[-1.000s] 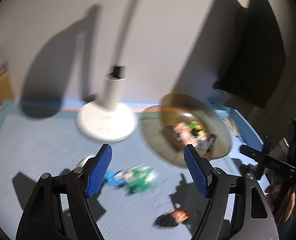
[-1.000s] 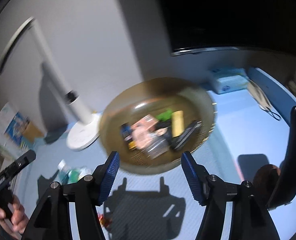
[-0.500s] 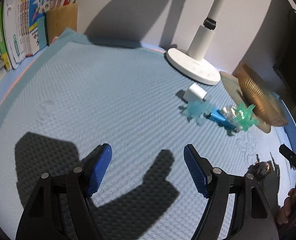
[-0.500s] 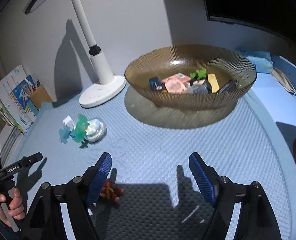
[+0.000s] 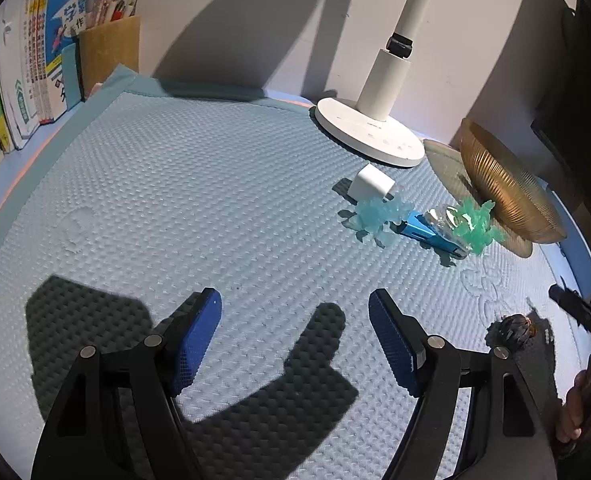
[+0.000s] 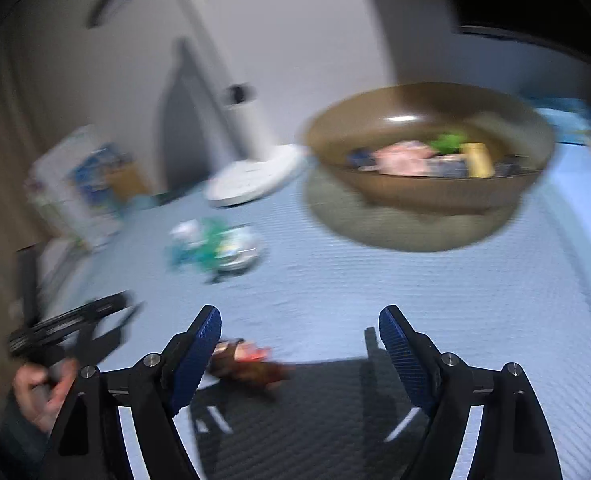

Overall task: Organize rigid objects
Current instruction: 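Grasp the clear blue toy with the left tool while the right tool grasps the dark-haired figure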

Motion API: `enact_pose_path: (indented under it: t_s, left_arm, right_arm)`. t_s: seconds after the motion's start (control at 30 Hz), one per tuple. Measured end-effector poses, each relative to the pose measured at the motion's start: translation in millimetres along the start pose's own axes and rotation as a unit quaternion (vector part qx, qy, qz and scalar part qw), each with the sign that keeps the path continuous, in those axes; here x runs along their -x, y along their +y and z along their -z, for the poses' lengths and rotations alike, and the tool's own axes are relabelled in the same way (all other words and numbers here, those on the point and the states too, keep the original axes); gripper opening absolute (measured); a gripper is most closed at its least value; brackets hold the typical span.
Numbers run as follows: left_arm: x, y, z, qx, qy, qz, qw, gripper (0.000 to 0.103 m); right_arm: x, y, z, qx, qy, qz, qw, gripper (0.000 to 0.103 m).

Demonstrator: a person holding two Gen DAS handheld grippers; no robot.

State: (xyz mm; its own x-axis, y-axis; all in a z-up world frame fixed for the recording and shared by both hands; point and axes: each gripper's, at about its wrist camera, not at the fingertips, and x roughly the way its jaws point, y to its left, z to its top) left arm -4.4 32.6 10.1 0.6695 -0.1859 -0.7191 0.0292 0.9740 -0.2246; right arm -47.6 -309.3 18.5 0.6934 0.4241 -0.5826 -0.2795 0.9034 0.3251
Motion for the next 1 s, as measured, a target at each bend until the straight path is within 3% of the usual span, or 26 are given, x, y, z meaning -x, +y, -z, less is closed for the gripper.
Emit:
enact_pose_path:
  t_s: [0.07,0.23,0.4,0.63,0.7,0.8,0.9,0.93,1.0]
  left_arm:
    - [-1,0,-1,0.001,0.007,0.005,1.0000,0.075]
    - [0,-15,-13,-0.024,0.039,0.045,0.9979,0.075]
    - [-16,-42,-33,-0.096,0.038,0.027,0.9943,0.075]
    - [-51,-55,-51,-0.122,0.052,0.025,0.9909,0.074]
    - [-56,-57,-54,-0.121,0.055,0.029,0.9907,0.074]
    - [-62,-63,-55,-0.130,0.055,0.030,0.9896,0.060]
    - [-64,-67,-54,-0.133,0.047,0.029,0.9895,0.048]
    - [-64,-69,-53,-0.137,0.047,0.032,0.9890,0.038]
    - [-61,-71,-50,-0.144,0.040,0.031,0.9883,0.034]
  right_arm:
    - [-2,13,3,0.031,0.015,-0.019,0.999,0.081]
    - [-17,47,9,0.115,0.055,-0.001,0.992,0.081]
    - [-43,61,15,0.184,0.111,0.012,0.977,0.081]
    - [-54,57,18,0.209,0.118,0.010,0.971,0.081]
    - [-55,59,18,0.216,0.117,0.011,0.969,0.075]
    - [-60,59,17,0.221,0.124,0.012,0.967,0.063]
    - [-63,58,18,0.221,0.133,0.010,0.966,0.057]
    - [-63,59,19,0.223,0.132,0.011,0.966,0.055]
    - [-62,62,19,0.226,0.128,0.009,0.966,0.046]
